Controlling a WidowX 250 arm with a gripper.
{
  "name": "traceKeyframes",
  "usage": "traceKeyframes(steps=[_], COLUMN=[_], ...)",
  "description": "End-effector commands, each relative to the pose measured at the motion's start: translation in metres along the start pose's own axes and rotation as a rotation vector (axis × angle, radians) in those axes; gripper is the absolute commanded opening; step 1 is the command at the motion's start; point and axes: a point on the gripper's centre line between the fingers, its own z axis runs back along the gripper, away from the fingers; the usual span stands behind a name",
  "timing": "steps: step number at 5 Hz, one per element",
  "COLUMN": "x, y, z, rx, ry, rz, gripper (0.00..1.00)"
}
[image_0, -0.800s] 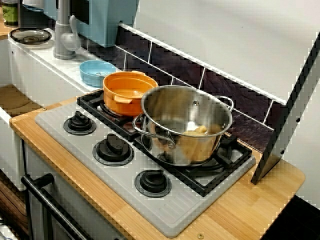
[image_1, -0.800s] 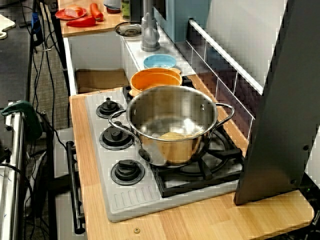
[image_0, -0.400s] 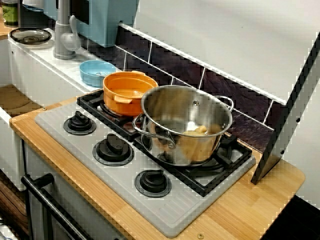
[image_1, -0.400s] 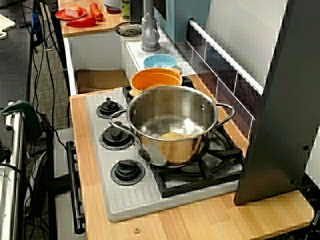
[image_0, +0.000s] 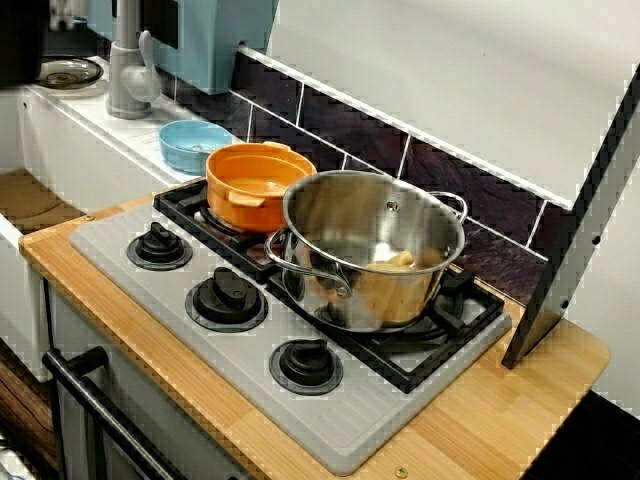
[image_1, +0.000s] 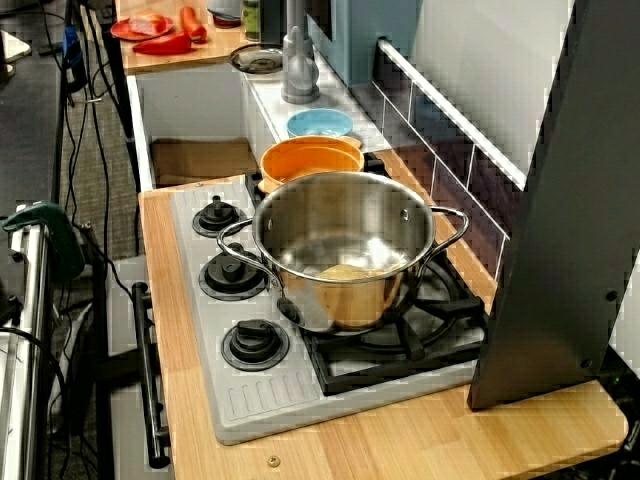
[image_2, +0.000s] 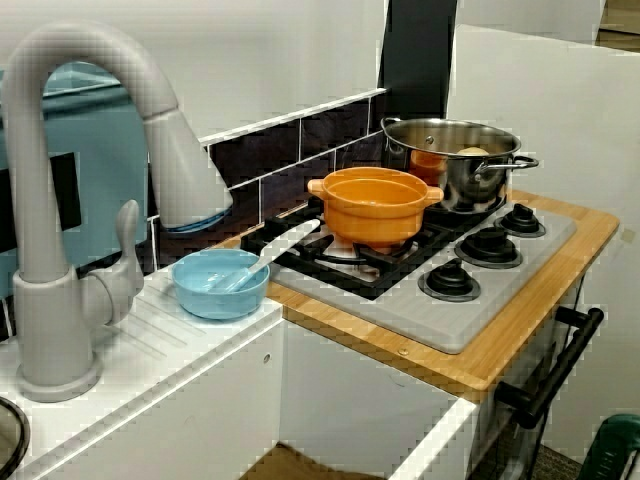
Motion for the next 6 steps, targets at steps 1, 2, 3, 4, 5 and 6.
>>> traceKeyframes(steps=[1,2,3,4,5,6], x=[-0.0108,-0.0025,-0.0036,-0.004,-0.0052,-0.003], y=[-0.0283,-0.0307,-0.0277,-0.0296,-0.031,-0.0336], z=[-0.0139,-0.0133,-0.0102,-0.0101,-0.0068,-0.0057], rx=[-0.005,-0.006,-0.091,-0.082,-0.084,-0.077], ry=[-0.02,-0.007,-0.005,-0.001,0.04,0.038], rz=[0.108,0.138,0.137,0.119,0.083,0.091], gripper=[1.0,1.0,0.0,0.0,0.63,1.0])
